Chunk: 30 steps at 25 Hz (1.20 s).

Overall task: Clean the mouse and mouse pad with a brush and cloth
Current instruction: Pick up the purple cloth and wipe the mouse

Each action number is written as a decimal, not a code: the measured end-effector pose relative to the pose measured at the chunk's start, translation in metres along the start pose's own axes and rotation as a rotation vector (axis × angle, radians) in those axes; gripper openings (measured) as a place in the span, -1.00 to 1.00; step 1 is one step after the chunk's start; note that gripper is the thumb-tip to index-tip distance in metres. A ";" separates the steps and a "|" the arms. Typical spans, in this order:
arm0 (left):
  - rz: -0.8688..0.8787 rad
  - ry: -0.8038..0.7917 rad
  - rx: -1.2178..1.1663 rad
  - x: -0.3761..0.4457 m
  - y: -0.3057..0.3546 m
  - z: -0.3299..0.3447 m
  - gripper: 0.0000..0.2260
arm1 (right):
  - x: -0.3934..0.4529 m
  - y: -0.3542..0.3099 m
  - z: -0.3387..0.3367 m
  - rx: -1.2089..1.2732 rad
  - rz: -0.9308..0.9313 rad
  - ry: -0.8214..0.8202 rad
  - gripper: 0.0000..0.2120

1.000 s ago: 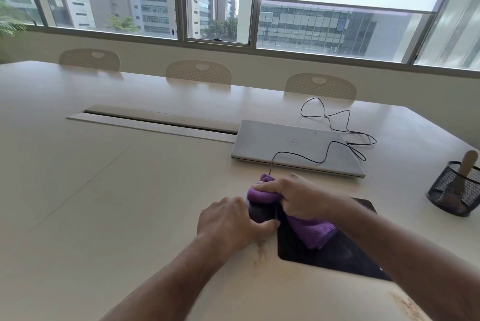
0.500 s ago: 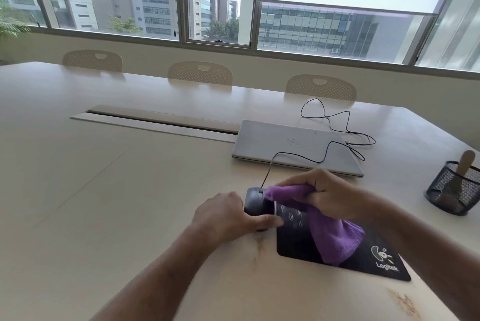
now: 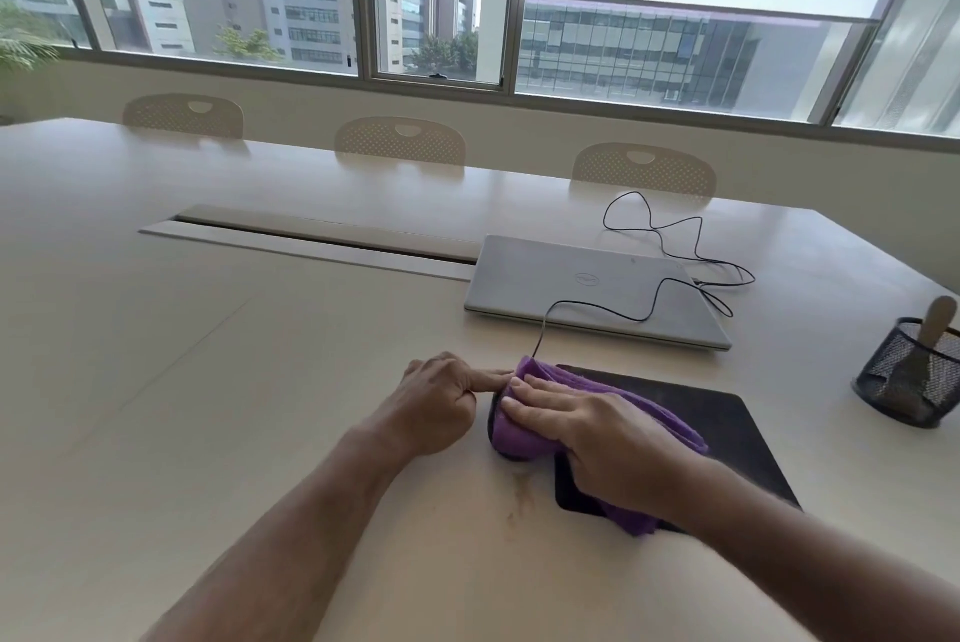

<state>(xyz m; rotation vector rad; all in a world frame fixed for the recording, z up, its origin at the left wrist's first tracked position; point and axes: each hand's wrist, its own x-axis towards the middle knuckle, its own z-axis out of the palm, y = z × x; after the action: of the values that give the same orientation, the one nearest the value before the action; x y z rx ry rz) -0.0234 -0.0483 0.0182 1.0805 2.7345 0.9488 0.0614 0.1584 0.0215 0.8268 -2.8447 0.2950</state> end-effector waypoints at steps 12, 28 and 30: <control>-0.061 0.060 -0.104 0.004 -0.006 0.008 -0.44 | -0.016 -0.014 -0.010 0.283 -0.033 -0.024 -0.43; -0.069 0.089 -0.177 0.008 -0.012 0.014 -0.44 | -0.031 -0.016 -0.012 0.334 0.039 0.218 -0.34; -0.060 0.089 -0.189 0.006 -0.012 0.015 -0.43 | -0.030 -0.021 -0.011 0.329 0.029 0.117 -0.38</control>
<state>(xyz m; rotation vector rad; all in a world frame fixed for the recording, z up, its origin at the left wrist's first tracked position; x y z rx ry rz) -0.0315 -0.0433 0.0002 0.9406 2.6610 1.2445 0.0989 0.1591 0.0284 0.7934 -2.7386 0.8046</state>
